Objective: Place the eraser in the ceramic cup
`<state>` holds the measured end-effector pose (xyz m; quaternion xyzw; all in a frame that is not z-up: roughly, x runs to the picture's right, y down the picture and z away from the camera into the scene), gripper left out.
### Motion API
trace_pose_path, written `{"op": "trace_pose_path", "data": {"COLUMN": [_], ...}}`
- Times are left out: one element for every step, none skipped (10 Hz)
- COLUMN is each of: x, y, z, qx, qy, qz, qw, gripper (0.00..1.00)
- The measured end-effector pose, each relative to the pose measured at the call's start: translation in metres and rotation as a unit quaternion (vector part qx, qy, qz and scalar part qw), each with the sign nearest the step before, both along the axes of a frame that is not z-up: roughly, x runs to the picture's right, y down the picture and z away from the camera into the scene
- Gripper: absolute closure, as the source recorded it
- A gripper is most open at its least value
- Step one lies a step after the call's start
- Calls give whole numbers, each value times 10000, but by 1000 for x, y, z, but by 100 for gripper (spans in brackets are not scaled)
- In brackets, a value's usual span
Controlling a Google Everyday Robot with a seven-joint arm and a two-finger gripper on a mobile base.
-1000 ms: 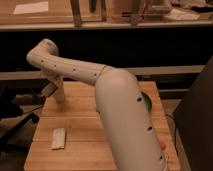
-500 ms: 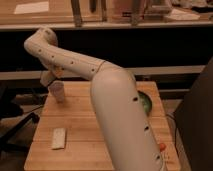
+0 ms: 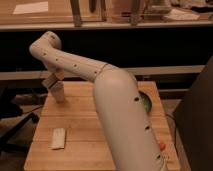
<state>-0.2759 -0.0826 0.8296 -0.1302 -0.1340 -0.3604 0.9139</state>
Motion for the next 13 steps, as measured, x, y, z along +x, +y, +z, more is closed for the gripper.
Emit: {"op": "trace_pose_path", "data": {"x": [3,0,0,-1,-1,-1,-2,-2,-2,-2,-2,-2,-1], "y": [1,5,6,8,10,11,12,13,14,15,16,17,18], "z": [13,15,15,16,18,20,21,22,23,24,25,25,26], "qx": [8,-21,-10,10,3,6,22,29,34,40,45,51,56], "qy": [-115,-178,-186,-208,-227,-246,-272,-292,-304,-321,-330,-337,-338], "qz": [52,43,30,35,46,51,53,51,52,53,51,53,60], "qw": [9999,9998,9998,9998,9997,9997,9996,9996,9995,9995,9994,9994,9994], "gripper": [99,100,100,100,100,100,100,100,100,100,100,100,100]}}
